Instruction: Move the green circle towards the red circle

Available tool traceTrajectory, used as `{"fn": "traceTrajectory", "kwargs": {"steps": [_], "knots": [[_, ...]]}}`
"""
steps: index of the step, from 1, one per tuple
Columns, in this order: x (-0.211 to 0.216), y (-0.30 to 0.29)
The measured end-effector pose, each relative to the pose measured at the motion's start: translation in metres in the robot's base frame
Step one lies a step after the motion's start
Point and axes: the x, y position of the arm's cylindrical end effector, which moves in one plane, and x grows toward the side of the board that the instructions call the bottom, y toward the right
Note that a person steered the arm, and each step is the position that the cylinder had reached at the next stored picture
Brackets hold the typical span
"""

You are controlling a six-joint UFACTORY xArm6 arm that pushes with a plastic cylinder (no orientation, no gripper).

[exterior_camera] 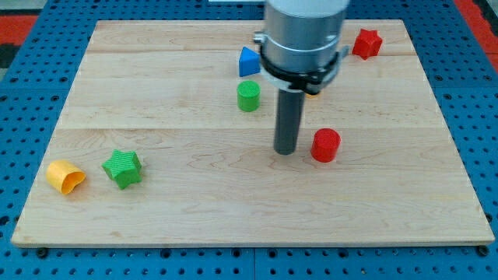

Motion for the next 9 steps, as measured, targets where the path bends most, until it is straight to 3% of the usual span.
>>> {"fn": "traceTrajectory", "kwargs": {"steps": [2,3,5,8,9], "knots": [[-0.068,0.055],[-0.099,0.055],[-0.111,0.054],[-0.118,-0.049],[-0.106,-0.053]]}}
